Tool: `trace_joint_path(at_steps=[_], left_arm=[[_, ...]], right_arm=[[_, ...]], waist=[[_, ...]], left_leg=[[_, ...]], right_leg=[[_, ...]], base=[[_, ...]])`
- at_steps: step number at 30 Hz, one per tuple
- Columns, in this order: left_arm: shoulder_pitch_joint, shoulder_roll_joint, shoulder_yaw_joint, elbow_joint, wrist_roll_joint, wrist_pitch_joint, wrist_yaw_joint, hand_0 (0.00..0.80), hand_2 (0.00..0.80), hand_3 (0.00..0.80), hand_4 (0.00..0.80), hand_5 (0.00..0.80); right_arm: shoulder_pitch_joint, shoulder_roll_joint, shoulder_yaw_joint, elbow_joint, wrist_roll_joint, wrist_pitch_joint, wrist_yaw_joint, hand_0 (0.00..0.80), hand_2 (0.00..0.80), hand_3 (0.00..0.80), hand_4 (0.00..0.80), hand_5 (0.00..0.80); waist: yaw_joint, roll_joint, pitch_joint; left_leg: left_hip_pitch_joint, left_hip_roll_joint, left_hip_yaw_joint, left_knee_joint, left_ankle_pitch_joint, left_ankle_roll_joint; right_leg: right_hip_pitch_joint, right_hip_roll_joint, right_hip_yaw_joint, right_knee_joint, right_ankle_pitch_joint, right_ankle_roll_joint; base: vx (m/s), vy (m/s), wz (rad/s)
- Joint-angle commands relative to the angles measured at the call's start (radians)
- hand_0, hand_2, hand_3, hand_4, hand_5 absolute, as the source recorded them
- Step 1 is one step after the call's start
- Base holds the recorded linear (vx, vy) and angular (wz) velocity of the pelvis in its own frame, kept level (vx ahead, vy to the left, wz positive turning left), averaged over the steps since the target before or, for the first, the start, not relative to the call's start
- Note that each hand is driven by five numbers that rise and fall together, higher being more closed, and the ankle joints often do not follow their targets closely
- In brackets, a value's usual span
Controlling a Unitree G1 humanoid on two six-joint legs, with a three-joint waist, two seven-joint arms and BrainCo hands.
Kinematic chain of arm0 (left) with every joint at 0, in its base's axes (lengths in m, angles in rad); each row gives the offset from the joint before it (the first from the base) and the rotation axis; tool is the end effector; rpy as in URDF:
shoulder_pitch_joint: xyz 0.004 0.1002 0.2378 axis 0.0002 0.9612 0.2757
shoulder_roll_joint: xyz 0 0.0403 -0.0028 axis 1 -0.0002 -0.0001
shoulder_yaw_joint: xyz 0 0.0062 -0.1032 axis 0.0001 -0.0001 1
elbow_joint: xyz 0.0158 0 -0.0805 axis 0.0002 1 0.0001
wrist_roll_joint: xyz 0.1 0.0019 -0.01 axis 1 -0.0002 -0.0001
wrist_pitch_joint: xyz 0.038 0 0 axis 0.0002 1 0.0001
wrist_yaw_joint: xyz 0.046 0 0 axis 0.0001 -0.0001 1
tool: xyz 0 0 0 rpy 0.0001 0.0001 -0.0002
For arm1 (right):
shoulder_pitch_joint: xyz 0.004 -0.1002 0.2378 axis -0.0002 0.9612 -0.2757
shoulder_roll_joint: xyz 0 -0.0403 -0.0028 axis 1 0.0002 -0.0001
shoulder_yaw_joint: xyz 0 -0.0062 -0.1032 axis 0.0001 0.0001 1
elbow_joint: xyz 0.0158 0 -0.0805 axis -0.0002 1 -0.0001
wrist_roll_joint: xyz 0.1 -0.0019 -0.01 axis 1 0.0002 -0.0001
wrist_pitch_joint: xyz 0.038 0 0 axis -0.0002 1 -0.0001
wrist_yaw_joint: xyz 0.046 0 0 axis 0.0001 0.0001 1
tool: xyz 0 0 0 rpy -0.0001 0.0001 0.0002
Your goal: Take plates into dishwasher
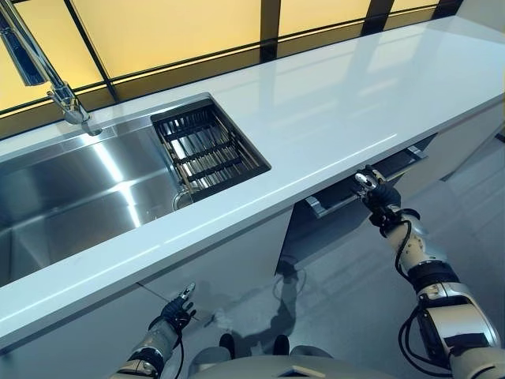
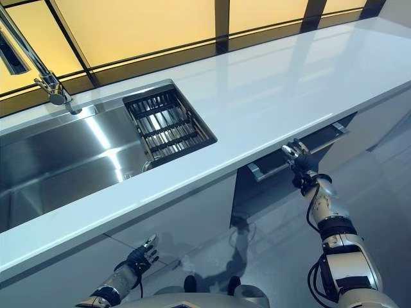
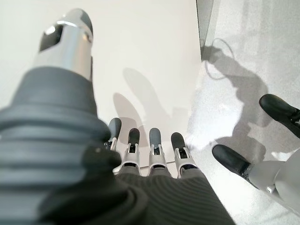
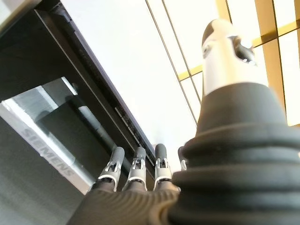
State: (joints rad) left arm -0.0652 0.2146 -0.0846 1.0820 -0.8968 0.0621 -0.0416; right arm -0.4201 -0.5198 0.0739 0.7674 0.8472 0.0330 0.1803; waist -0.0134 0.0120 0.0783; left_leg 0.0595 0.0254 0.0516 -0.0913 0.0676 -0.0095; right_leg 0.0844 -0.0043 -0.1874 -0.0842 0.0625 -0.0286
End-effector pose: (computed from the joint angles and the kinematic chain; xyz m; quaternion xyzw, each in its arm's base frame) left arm 0.1190 0.2117 -0.1025 -0.2855 0.4527 0.1993 0.8209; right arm 0.2645 -0.2726 0.0383 0.1728 0.1301 -0.0345 0.9757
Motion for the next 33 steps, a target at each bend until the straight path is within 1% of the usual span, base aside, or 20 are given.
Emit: trace_joint_path(at_steps=[1, 4, 5, 7, 10, 11, 14, 18, 25, 31, 33], left_arm=[[-0.071, 0.030, -0.011, 0.039, -0.009, -0.026, -0.020, 0.000, 0.000, 0.000, 0.000, 0.000], [-0.072, 0.022, -0.001, 0.046, -0.002, -0.027, -0.024, 0.000, 0.000, 0.000, 0.000, 0.000], [-0.073, 0.021, 0.001, 0.049, -0.002, -0.027, -0.023, 0.000, 0.000, 0.000, 0.000, 0.000], [-0.077, 0.021, 0.009, 0.075, -0.002, -0.035, -0.039, 0.000, 0.000, 0.000, 0.000, 0.000], [-0.083, 0.021, 0.017, 0.103, 0.005, -0.045, -0.058, 0.000, 0.000, 0.000, 0.000, 0.000], [-0.085, 0.023, 0.022, 0.118, 0.005, -0.050, -0.067, 0.000, 0.000, 0.000, 0.000, 0.000], [-0.091, 0.022, 0.022, 0.138, 0.005, -0.061, -0.078, 0.000, 0.000, 0.000, 0.000, 0.000], [-0.093, 0.020, 0.028, 0.164, 0.001, -0.081, -0.099, 0.000, 0.000, 0.000, 0.000, 0.000], [-0.082, -0.001, 0.019, 0.197, -0.012, -0.115, -0.128, 0.000, 0.000, 0.000, 0.000, 0.000], [-0.065, -0.031, 0.009, 0.209, -0.008, -0.133, -0.143, 0.000, 0.000, 0.000, 0.000, 0.000], [-0.057, -0.042, 0.006, 0.212, -0.004, -0.132, -0.148, 0.000, 0.000, 0.000, 0.000, 0.000]], right_arm=[[0.017, 0.055, -0.061, 0.096, -0.021, -0.086, 0.012, 0.000, 0.000, 0.000, 0.000, 0.000], [0.078, 0.091, -0.079, 0.151, -0.022, -0.109, 0.000, 0.000, 0.000, 0.000, 0.000, 0.000], [0.090, 0.100, -0.082, 0.165, -0.019, -0.112, 0.004, 0.000, 0.000, 0.000, 0.000, 0.000], [0.131, 0.129, -0.091, 0.239, -0.028, -0.142, 0.028, 0.000, 0.000, 0.000, 0.000, 0.000], [0.154, 0.147, -0.093, 0.292, -0.042, -0.158, 0.014, 0.000, 0.000, 0.000, 0.000, 0.000], [0.166, 0.155, -0.094, 0.328, -0.065, -0.155, -0.003, 0.000, 0.000, 0.000, 0.000, 0.000], [0.177, 0.170, -0.087, 0.374, -0.085, -0.154, -0.004, 0.000, 0.000, 0.000, 0.000, 0.000], [0.199, 0.188, -0.064, 0.428, -0.170, -0.141, -0.013, 0.000, 0.000, 0.000, 0.000, 0.000], [0.249, 0.241, 0.029, 0.493, -0.320, -0.064, -0.024, 0.000, 0.000, 0.000, 0.000, 0.000], [0.279, 0.286, 0.073, 0.523, -0.362, -0.014, 0.023, 0.000, 0.000, 0.000, 0.000, 0.000], [0.287, 0.302, 0.088, 0.526, -0.375, -0.017, 0.031, 0.000, 0.000, 0.000, 0.000, 0.000]], waist=[[0.016, -0.028, -0.049], [0.012, -0.026, -0.048], [0.011, -0.025, -0.048], [0.008, -0.021, -0.047], [0.007, -0.021, -0.048], [0.005, -0.021, -0.048], [0.003, -0.020, -0.048], [0.001, -0.021, -0.050], [0.004, -0.026, -0.055], [0.010, -0.027, -0.056], [0.013, -0.026, -0.055]], left_leg=[[0.067, -0.025, 0.054, 0.004, -0.093, 0.006], [0.068, -0.024, 0.060, 0.004, -0.094, 0.008], [0.068, -0.024, 0.060, 0.004, -0.094, 0.009], [0.069, -0.025, 0.064, 0.004, -0.095, 0.013], [0.069, -0.025, 0.068, 0.004, -0.096, 0.014], [0.070, -0.025, 0.069, 0.004, -0.096, 0.016], [0.072, -0.026, 0.070, 0.004, -0.096, 0.017], [0.076, -0.029, 0.068, 0.004, -0.096, 0.020], [0.077, -0.033, 0.062, 0.004, -0.092, 0.022], [0.075, -0.037, 0.055, 0.004, -0.088, 0.025], [0.075, -0.038, 0.051, 0.004, -0.087, 0.026]], right_leg=[[0.021, -0.049, 0.101, -0.003, -0.006, 0.088], [0.021, -0.049, 0.103, -0.003, -0.006, 0.088], [0.021, -0.049, 0.104, -0.003, -0.006, 0.088], [0.020, -0.048, 0.107, -0.003, -0.006, 0.087], [0.020, -0.048, 0.109, -0.003, -0.005, 0.088], [0.020, -0.048, 0.110, -0.003, -0.004, 0.088], [0.022, -0.048, 0.111, -0.003, -0.003, 0.088], [0.025, -0.047, 0.116, -0.003, -0.001, 0.087], [0.028, -0.049, 0.114, -0.003, 0.001, 0.088], [0.033, -0.049, 0.102, -0.003, -0.001, 0.087], [0.036, -0.049, 0.098, -0.003, -0.003, 0.085]], base=[[0.013, 0.013, 0.10], [0.005, 0.009, 0.11], [0.006, 0.013, 0.04], [0.000, 0.000, 0.00], [0.000, 0.000, 0.00], [0.006, 0.006, -0.03], [0.007, 0.006, -0.03], [0.000, 0.000, 0.00], [0.000, 0.000, 0.00], [0.000, 0.000, 0.00], [0.005, 0.016, 0.00]])
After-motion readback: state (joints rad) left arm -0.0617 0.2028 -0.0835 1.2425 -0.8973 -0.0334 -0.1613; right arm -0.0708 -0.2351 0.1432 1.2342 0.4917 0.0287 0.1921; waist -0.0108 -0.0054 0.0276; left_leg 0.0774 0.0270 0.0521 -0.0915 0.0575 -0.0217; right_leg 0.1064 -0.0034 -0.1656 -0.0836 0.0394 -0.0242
